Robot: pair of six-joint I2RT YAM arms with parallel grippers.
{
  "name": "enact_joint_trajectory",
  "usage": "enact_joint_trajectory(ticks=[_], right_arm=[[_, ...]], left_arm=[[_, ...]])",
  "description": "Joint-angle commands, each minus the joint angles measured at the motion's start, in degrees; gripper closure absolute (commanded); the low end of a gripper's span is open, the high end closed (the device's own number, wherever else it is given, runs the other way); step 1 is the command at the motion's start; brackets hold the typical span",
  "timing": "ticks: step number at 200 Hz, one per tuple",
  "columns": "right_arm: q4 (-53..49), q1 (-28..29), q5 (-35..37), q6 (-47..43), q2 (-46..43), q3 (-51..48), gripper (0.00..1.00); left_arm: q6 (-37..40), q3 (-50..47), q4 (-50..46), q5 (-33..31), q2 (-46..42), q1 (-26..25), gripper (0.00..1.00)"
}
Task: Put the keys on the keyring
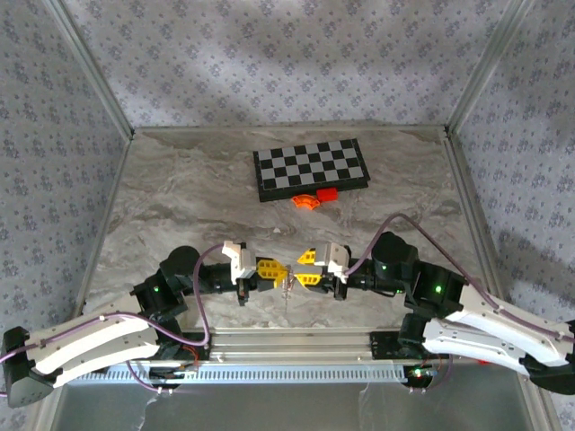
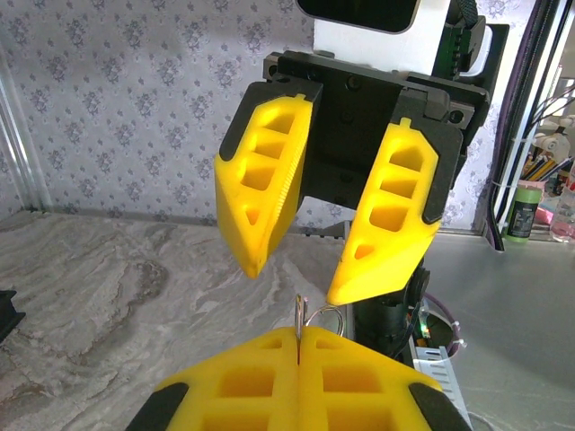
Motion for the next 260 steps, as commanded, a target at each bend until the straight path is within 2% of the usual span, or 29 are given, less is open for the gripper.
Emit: enact_joint_trajectory(ticks=[1, 54, 111, 166, 225, 260], right_arm=[[2.0, -0.4, -2.5, 1.3, 0.7, 0.9, 0.68], [4.4, -0.5, -3.4, 2.6, 1.7, 0.1, 0.71], [4.3, -1.0, -4.3, 2.7, 2.9, -0.3, 0.78], [3.4, -1.3, -4.8, 3.1, 3.2, -0.5, 0.78], [2.9, -1.5, -5.9, 2.9, 4.0, -0.2, 0.88], [1.5, -1.5, -5.3, 2.5, 4.1, 0.3, 1.00]], left_arm=[[0.2, 1.1, 2.6, 1.3, -0.5, -0.5, 1.00], [0.4, 1.0, 2.6, 1.5, -0.4, -0.6, 1.00], [0.5, 1.0, 2.0, 1.5, -0.6, -0.6, 1.00], [0.9, 1.1, 1.9, 1.5, -0.9, -0.6, 1.00], [1.2, 1.2, 2.0, 1.5, -1.1, -0.6, 1.00], [1.3, 1.5, 1.5, 1.2, -1.1, -0.6, 1.00]])
